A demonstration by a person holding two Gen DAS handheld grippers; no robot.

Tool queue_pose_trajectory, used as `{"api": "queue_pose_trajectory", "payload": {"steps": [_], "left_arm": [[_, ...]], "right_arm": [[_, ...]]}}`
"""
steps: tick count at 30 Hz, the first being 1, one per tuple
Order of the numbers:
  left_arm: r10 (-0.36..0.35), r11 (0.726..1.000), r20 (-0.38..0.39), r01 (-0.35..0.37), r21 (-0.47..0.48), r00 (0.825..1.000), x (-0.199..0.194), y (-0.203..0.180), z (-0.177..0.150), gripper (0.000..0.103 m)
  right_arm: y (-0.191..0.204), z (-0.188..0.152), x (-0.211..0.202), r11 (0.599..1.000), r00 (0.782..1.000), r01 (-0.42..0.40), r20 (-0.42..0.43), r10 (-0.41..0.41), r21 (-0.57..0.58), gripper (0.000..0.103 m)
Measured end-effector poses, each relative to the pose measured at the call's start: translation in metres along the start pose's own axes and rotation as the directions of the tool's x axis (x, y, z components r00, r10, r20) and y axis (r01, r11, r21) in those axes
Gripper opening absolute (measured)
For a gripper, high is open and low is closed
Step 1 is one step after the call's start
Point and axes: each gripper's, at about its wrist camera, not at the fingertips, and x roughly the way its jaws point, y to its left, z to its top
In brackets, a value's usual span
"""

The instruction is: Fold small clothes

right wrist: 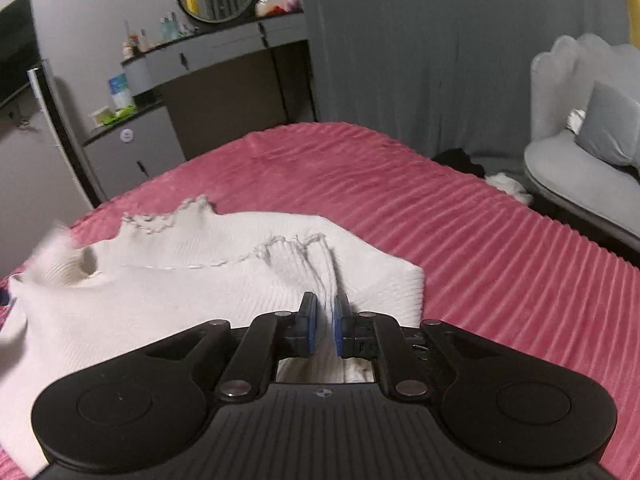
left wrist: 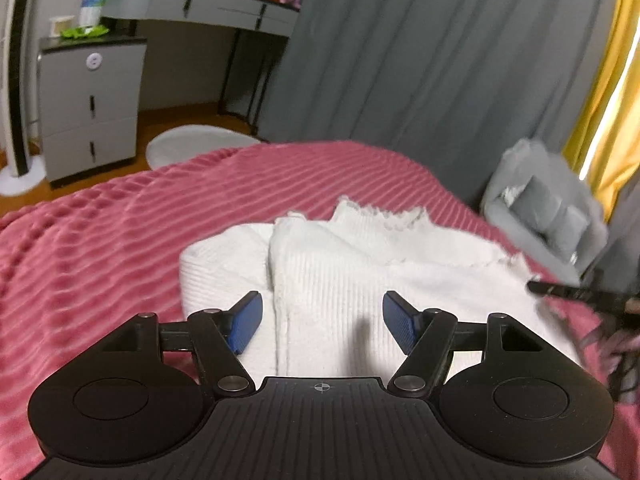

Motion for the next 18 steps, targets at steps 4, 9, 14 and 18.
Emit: {"api": "queue_pose_trajectory", "payload": {"steps": [4, 9, 14, 18], "left_arm": [[0.053, 0.998, -0.063, -0.055, -0.037, 0.997, 0.028, 0.001, 0.004, 0.072], [-0.046, 0.980, -0.054, 0.035, -0.195, 0.997, 0.043, 0.013, 0.013, 0.052], [-0.015, 0.973, -0.090, -0.007, -0.229, 0.996, 0.060, 0.013, 0.016, 0.017], [-0.014, 0.983, -0.055, 0.004, -0.183, 0.998, 0.054, 0.005, 0.015, 0.010]], "right_arm": [[-0.002, 0.007, 0.004, 0.998, 0.999, -0.042, -0.011, 0.043, 0.052, 0.013], [0.000, 0.011, 0.010, 0.997, 0.997, -0.064, -0.033, 0.065, 0.040, 0.016], [0.004, 0.016, 0.019, 0.998, 0.997, -0.058, -0.049, 0.060, 0.039, 0.019], [0.014, 0.014, 0.018, 0.997, 0.997, -0.072, -0.041, 0.071, -0.025, 0.011]]}}
